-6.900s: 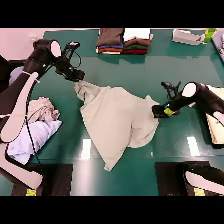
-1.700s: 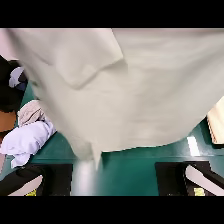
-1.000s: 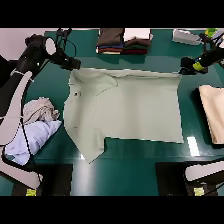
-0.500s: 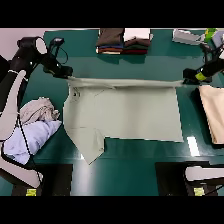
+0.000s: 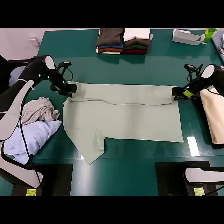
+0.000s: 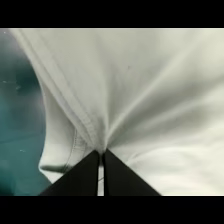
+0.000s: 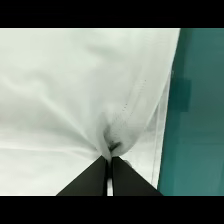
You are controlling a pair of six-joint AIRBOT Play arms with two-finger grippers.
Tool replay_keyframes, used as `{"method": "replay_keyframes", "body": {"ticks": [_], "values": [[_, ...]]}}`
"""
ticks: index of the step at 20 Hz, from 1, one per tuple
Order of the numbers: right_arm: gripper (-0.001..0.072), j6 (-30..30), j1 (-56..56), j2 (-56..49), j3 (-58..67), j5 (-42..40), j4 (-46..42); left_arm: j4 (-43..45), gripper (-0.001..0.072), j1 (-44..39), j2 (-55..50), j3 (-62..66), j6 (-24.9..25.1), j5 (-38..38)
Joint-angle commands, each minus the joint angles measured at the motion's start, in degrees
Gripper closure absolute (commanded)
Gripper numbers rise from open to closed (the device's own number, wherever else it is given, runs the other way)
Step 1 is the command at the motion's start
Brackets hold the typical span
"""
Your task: Fold the shirts.
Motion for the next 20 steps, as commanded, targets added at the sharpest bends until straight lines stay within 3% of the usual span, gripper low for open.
{"method": "replay_keyframes", "body": {"ticks": [1, 2, 6, 8, 10, 11, 15, 20], "values": [[0.0404, 0.35, 0.68, 0.15, 0.59, 1.22, 0.04, 0.92, 0.068, -0.04, 0.92, -0.04, -0.09, -1.86], [0.0352, 0.33, 0.61, 0.15, 2.27, 2.97, -0.11, 1.4, 0.068, -0.04, 2.4, 0.46, -0.42, -1.66], [0.0342, 0.31, -1.75, 5.07, 4.22, 6.62, -0.39, 4.74, 0.0668, -0.04, 11.67, 0.59, -2.14, -2.99], [0.032, 0.28, -4.02, 10.12, -0.31, 7.45, -0.39, 4.5, 0.0148, -0.04, 15.1, 0.48, -3.26, -4.94], [0.0195, 0.28, -6.71, 15.02, -6.47, 9.22, -0.42, 4.07, 0.0228, -0.07, 17.62, -0.87, -3.43, -5.68], [0.0176, 0.28, -8.17, 17.4, -10.19, 10.29, -0.44, 3.93, 0.0229, -0.07, 18.93, -2.34, -3.52, -5.53], [0.0176, 0.31, -12.81, 24.37, -24.7, 11.58, -0.35, 3.39, 0.0229, -0.07, 25.27, -13.6, -5.7, -1.79], [0.0176, 0.37, -10.71, 25.81, -35.01, 8.98, 1.81, 0.0, 0.0229, -0.07, 32.74, -28.55, -6.58, 3.3]]}}
